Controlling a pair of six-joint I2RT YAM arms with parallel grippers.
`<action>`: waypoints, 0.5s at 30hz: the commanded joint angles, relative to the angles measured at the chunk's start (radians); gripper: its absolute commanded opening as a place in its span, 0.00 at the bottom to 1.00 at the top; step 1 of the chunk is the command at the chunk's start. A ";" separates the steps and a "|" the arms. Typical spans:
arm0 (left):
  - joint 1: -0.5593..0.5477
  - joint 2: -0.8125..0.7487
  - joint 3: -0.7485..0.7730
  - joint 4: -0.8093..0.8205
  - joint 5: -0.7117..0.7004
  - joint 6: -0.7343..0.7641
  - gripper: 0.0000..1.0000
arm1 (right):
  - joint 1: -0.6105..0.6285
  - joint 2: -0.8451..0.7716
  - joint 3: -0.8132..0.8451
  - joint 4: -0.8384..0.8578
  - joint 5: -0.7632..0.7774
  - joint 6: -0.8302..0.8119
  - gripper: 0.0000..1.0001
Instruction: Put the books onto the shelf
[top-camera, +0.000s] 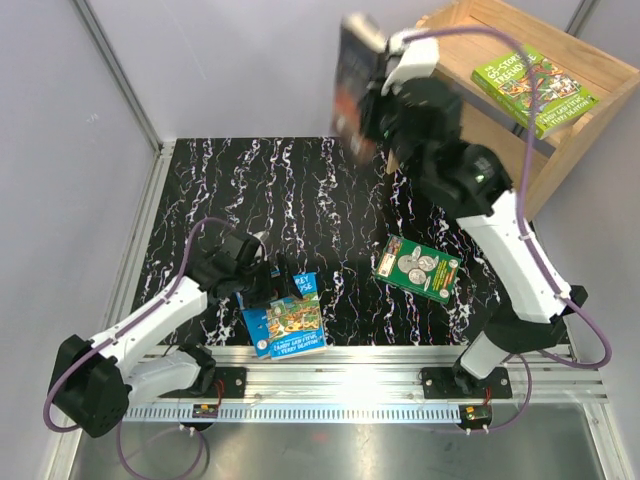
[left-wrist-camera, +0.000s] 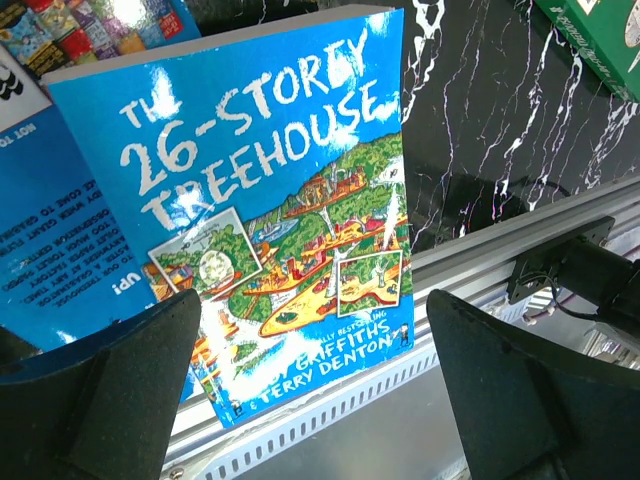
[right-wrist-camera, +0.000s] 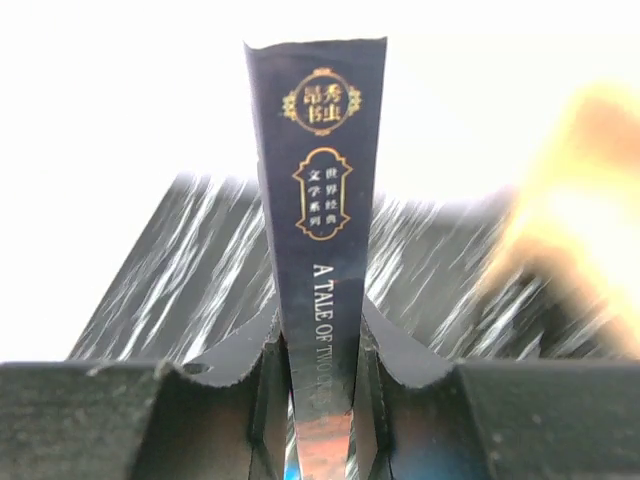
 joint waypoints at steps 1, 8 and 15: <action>-0.005 -0.037 0.032 -0.031 -0.020 0.003 0.99 | -0.021 0.049 0.217 0.347 0.398 -0.681 0.00; -0.004 -0.047 0.030 -0.067 -0.004 0.009 0.99 | -0.142 0.120 0.270 1.126 0.348 -1.357 0.00; -0.004 -0.032 0.097 -0.146 -0.012 0.057 0.99 | -0.343 0.125 0.235 1.098 0.214 -1.518 0.00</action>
